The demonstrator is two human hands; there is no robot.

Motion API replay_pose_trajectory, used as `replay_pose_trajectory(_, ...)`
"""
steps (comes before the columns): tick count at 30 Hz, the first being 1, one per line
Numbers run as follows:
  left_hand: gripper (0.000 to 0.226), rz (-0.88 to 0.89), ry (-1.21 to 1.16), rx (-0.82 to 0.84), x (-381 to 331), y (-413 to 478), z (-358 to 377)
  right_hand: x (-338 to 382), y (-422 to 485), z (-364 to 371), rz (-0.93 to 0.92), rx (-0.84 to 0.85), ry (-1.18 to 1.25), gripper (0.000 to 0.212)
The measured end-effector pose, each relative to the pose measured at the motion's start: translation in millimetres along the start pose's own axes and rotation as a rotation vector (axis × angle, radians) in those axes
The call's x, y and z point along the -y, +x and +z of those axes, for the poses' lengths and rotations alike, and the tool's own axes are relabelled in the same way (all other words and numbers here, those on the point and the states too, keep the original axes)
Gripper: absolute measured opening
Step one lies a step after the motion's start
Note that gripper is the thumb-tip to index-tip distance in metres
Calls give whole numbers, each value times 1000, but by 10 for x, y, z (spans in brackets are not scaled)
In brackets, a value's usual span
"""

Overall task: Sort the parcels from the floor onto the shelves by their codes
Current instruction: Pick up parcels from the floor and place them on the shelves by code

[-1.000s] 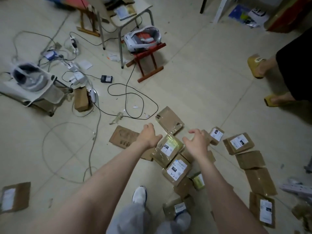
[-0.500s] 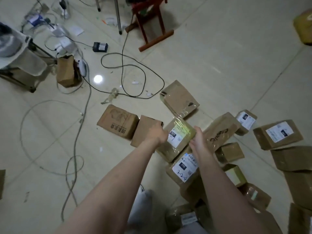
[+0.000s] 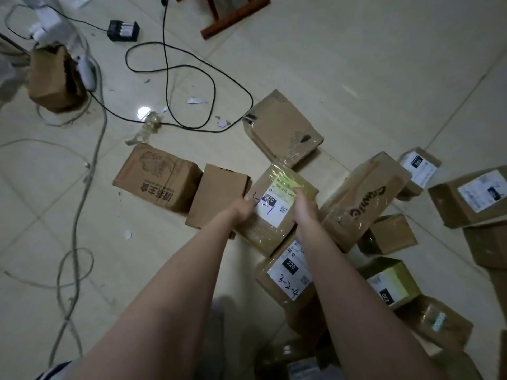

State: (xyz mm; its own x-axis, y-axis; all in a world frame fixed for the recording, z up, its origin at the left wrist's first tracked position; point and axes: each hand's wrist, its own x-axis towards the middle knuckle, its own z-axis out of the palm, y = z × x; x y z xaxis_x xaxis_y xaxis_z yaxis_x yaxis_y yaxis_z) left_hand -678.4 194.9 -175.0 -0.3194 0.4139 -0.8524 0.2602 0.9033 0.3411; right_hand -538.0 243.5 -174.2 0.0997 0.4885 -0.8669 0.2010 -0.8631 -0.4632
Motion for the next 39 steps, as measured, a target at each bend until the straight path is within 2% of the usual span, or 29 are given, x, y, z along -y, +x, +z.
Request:
replay_pose_trajectory(1, 49, -8, -51, 1, 22, 1, 14, 1, -24, 8, 9, 8, 5, 80)
replay_pose_trajectory(3, 57, -39, -111, -14, 42, -35, 25, 15, -64, 28, 19, -10, 24, 47)
replay_pose_trajectory(4, 63, -37, -127, -29, 30, -77, 24, 19, -76, 33, 12, -34, 37, 41)
replay_pose_trajectory(7, 88, -13, -131, -86, -111, -412, -82, 131, -300, 16, -20, -87, 29, 50)
replay_pose_trajectory(11, 63, 0, -140, -201, -465, -1151, -404, 541, -958, -101, -154, -127, 41, 42)
replay_pose_trajectory(15, 64, 142, -323, -282, -835, -2085, -657, 1143, -1759, -386, -406, -192, 133, 29)
replay_pose_trajectory(17, 53, 203, -427, -304, -1107, -2610, -778, 1514, -2235, -597, -522, -197, 157, 23)
replay_pose_trajectory(19, 45, 239, -512, -294, -1439, -3195, -892, 1888, -2798, -868, -576, -168, 186, 18)
replay_pose_trajectory(22, 52, 336, -591, -297, -1933, -4068, -1034, 2404, -3617, -1371, -629, -82, 270, 25)
replay_pose_trajectory(25, 29, 422, -630, -351, -2360, -4892, -1153, 2807, -4404, -1920, -686, -37, 370, 19)
replay_pose_trajectory(27, 26, 495, -676, -406, -2597, -5436, -1202, 2971, -4930, -2280, -735, -3, 446, 10)
replay_pose_trajectory(31, 67, 588, -796, -390, -2869, -6299, -1177, 3015, -5926, -2929, -867, -31, 484, 14)
replay_pose_trajectory(35, 64, 712, -864, -330, -3031, -7101, -1030, 2779, -6740, -3495, -989, -97, 556, 17)
replay_pose_trajectory(37, 53, 786, -863, -292, -3091, -7475, -905, 2618, -7061, -3711, -1030, -179, 620, 18)
replay_pose_trajectory(39, 55, 852, -867, -224, -3192, -7779, -786, 2460, -7319, -3895, -1057, -272, 690, 15)
